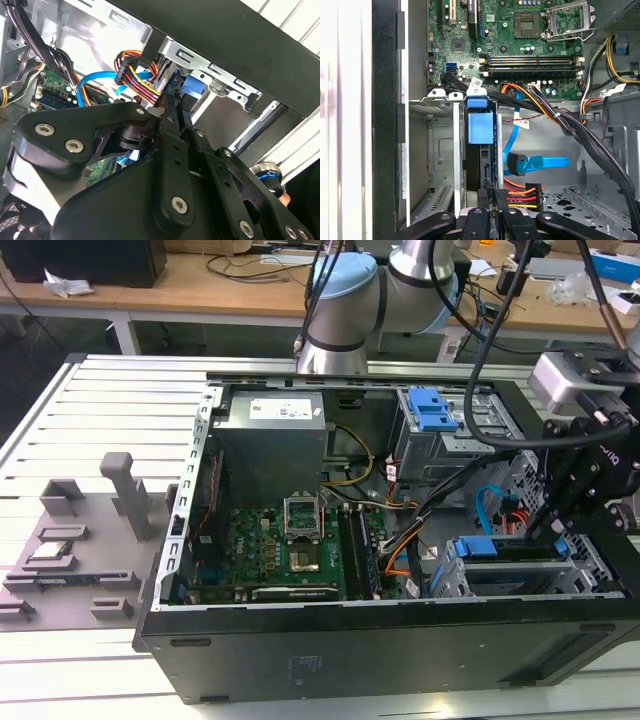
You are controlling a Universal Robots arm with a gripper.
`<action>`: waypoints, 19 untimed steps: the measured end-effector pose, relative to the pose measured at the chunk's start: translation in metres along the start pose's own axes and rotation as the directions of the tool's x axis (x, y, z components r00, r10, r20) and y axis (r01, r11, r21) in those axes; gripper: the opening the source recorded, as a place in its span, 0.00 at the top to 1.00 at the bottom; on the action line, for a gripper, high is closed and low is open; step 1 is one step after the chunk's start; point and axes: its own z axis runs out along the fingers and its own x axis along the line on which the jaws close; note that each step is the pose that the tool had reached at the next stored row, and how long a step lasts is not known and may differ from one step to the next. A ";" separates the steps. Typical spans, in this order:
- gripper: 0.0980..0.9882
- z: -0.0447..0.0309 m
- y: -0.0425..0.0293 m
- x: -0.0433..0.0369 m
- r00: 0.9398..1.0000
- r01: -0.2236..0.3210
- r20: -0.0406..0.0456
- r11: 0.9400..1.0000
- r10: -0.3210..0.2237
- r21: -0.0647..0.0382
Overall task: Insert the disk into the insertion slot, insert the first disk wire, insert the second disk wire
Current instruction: 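Insert the first disk wire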
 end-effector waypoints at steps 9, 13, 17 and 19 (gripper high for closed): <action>0.93 0.0028 -0.0002 0.0010 1.000 0.000 0.000 1.000 0.000 0.000; 0.93 0.0047 -0.0003 0.0012 1.000 0.000 0.000 1.000 0.000 0.000; 0.93 0.0082 -0.0005 0.0011 1.000 0.000 0.000 1.000 0.000 0.000; 0.93 0.0090 -0.0005 0.0011 1.000 0.000 0.000 1.000 0.000 0.000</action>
